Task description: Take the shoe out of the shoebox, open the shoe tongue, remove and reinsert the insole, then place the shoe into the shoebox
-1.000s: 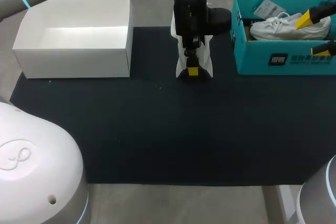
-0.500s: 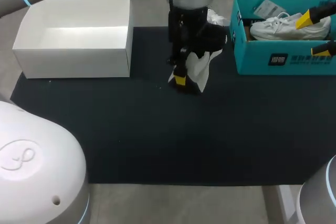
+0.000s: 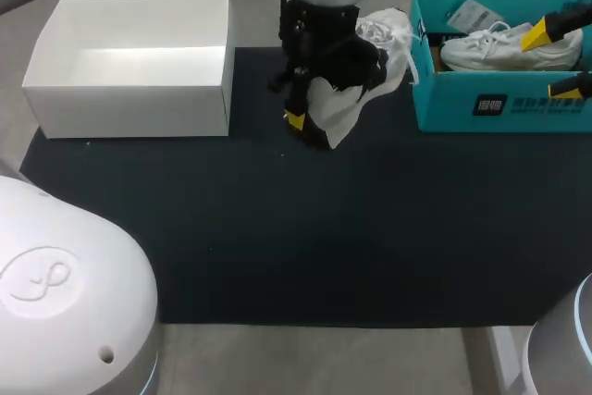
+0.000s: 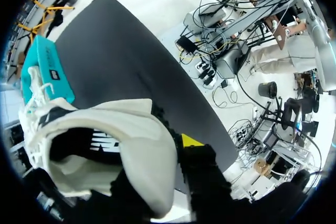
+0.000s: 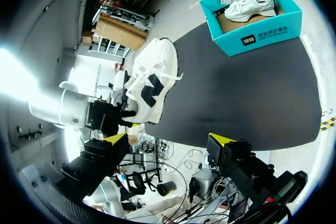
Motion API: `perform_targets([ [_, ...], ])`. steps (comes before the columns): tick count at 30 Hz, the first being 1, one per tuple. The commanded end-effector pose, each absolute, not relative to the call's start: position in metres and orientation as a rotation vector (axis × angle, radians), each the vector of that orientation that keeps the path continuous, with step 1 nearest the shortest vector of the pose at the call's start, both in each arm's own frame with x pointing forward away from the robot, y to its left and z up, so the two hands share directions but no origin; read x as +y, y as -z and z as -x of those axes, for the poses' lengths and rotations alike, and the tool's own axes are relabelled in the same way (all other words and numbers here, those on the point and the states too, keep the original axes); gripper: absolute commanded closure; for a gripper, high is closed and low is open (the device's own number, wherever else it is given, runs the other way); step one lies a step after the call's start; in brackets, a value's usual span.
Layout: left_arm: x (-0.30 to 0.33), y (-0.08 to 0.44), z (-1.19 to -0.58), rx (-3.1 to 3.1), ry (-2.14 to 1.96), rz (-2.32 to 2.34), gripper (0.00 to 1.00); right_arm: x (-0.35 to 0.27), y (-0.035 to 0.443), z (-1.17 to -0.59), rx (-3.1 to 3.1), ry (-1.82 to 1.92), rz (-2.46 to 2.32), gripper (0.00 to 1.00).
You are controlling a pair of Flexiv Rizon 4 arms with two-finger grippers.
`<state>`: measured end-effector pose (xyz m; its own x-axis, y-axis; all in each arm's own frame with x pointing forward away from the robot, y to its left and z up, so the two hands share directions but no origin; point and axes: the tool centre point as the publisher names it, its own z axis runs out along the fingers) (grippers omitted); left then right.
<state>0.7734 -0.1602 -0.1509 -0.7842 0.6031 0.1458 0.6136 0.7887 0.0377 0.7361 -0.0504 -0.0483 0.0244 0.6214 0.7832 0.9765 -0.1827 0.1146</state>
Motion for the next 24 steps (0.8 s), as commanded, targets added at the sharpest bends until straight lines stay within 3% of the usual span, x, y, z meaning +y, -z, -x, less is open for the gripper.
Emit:
perform_targets([
  [1,-0.146,0.141,-0.780,-2.896,-0.003,0.828,1.00,-0.050,0.049,-0.738,-1.622,1.009,1.846,0.00],
  [9,-0.122,0.126,-0.784,-2.966,-0.011,0.742,1.00,-0.050,0.049,-0.738,-1.622,1.009,1.846,0.00],
  [24,-0.048,0.128,-0.866,-2.989,0.061,0.508,1.00,-0.050,0.049,-0.738,-1.622,1.009,1.846,0.00],
])
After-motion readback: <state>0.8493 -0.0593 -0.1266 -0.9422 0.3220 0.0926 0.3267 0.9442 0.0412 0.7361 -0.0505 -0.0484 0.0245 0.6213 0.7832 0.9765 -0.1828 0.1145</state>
